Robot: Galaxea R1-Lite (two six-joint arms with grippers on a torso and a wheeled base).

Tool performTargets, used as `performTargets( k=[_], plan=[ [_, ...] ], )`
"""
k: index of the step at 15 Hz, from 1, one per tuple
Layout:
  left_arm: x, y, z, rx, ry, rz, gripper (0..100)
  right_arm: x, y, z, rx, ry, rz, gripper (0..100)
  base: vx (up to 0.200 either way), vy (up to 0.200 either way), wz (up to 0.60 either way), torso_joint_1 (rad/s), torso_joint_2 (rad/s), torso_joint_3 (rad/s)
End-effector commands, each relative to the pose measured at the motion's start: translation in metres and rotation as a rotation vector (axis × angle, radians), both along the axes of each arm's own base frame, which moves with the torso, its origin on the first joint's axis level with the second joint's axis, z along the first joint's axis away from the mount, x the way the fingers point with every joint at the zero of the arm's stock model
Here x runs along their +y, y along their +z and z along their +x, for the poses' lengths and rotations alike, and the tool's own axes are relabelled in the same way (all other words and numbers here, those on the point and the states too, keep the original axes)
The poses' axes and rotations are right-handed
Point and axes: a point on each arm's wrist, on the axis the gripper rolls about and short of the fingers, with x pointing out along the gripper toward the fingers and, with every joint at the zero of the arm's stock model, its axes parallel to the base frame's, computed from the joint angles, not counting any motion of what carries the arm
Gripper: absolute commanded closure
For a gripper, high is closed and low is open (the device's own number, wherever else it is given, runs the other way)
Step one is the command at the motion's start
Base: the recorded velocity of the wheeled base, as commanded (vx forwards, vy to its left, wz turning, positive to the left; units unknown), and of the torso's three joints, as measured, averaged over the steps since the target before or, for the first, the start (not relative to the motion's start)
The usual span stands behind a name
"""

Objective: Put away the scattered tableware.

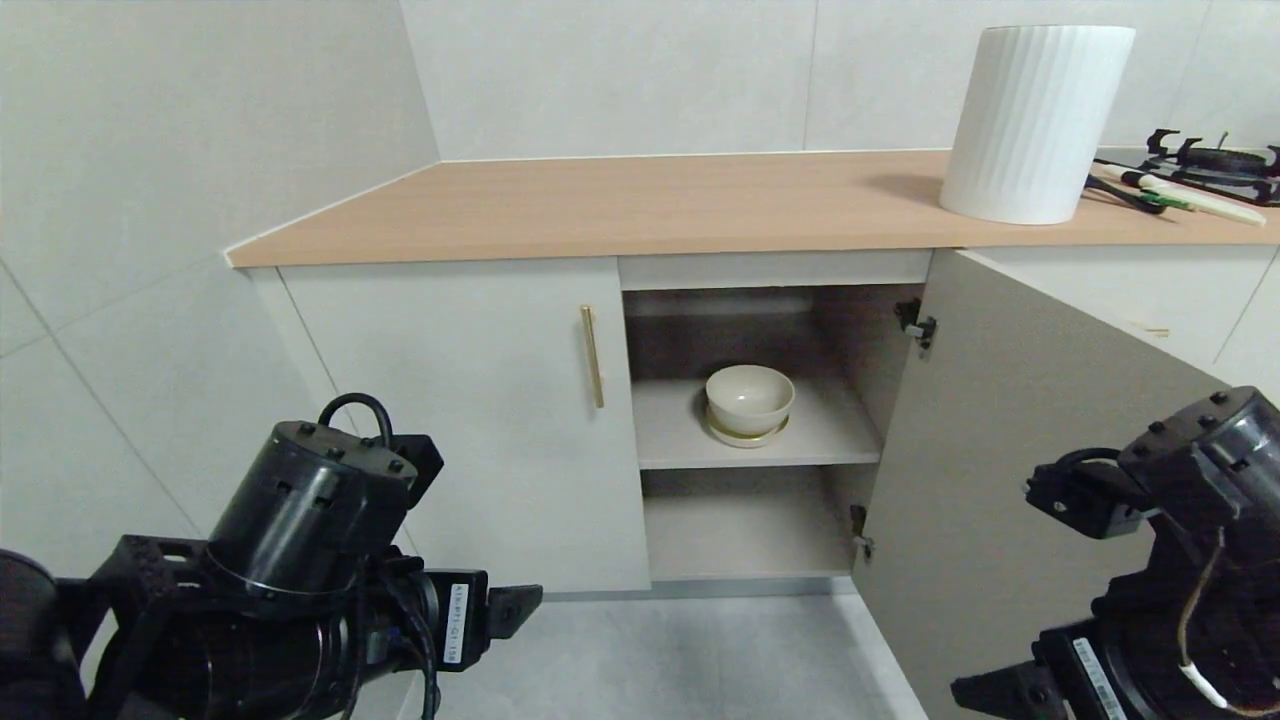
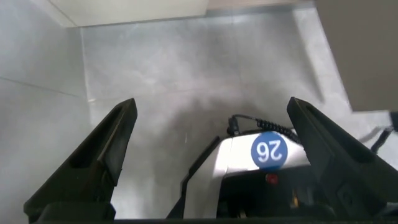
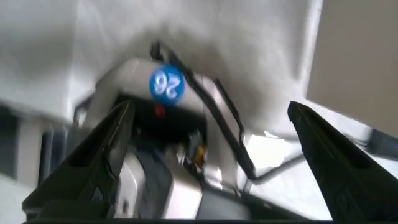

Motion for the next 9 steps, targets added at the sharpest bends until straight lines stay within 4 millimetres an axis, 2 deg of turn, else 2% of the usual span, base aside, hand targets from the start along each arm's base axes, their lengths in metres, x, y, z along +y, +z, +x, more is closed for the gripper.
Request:
performTargets(
  k=[1,4,5,9],
  plan=[
    [0.0,0.001,0.0,-0.003,0.001,-0.002,0,-0.004,0.007,-0.012,-0.016,0.045,-0.005,0,0.0,-0.2,0.0,0.007,0.0,0.002],
    [0.0,0.001,0.0,-0.003,0.001,-0.002,0,-0.017,0.014,-0.029,-0.015,0.098,-0.047,0,0.0,-0.2,0.0,-0.001,0.0,0.002],
    [0.0,0.0,0.0,-0.002,0.0,0.0,0,-0.023,0.022,-0.037,-0.026,0.109,-0.056,0,0.0,-0.2,0.0,0.007,0.01,0.002],
    [0.0,0.0,0.0,-0.002,0.001,-0.001,0,-0.047,0.04,-0.065,-0.031,0.145,-0.132,0,0.0,0.0,0.0,0.0,0.0,0.0]
  ],
)
